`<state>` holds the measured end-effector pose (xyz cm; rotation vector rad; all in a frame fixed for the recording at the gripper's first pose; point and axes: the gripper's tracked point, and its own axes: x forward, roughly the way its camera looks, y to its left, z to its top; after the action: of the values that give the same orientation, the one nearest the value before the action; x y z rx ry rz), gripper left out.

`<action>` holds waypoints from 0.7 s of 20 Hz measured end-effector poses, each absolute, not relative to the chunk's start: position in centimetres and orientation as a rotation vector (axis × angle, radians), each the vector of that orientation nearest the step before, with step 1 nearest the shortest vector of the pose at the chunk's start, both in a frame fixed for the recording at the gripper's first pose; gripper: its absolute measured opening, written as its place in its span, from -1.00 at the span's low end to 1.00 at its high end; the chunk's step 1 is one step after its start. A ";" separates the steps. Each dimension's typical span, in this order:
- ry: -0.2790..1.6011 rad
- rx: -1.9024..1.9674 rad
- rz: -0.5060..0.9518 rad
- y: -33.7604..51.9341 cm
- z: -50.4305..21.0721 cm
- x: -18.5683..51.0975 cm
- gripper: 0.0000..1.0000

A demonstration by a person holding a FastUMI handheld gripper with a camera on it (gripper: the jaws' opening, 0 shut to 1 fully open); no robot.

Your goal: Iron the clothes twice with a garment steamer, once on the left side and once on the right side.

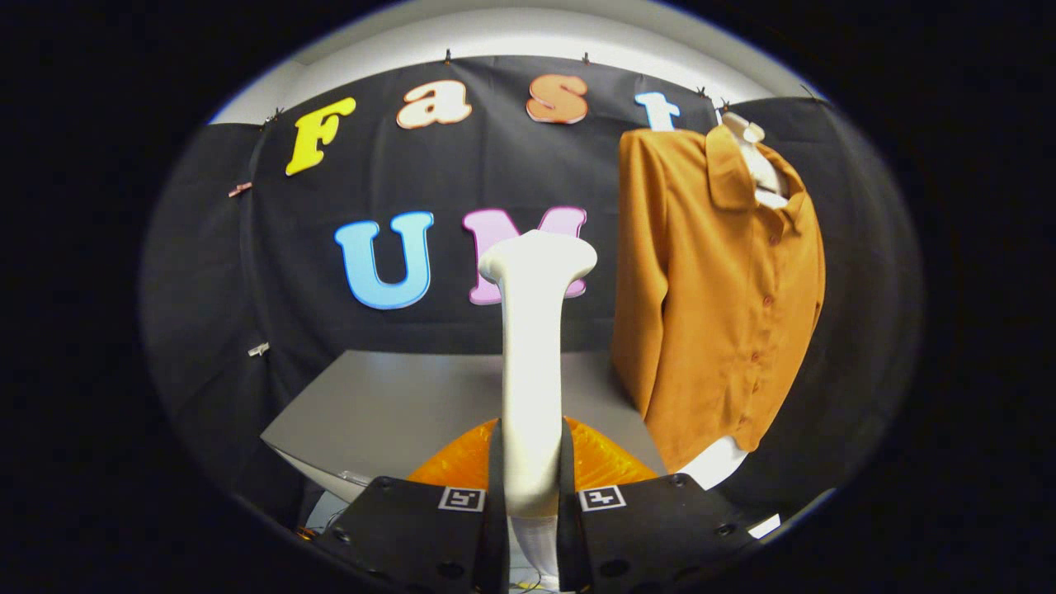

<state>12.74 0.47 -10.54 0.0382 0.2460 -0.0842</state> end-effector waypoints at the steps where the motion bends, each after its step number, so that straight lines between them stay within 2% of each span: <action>1: 0.194 0.029 -0.084 0.2 -8.6 12.0 -0.47; 7: -0.042 0.023 -0.087 -1.1 -0.3 6.9 -0.48; 14: -0.162 0.086 -0.140 -6.0 3.3 2.1 -0.48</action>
<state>2.09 -6.02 3.29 0.0862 -0.1619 -0.1403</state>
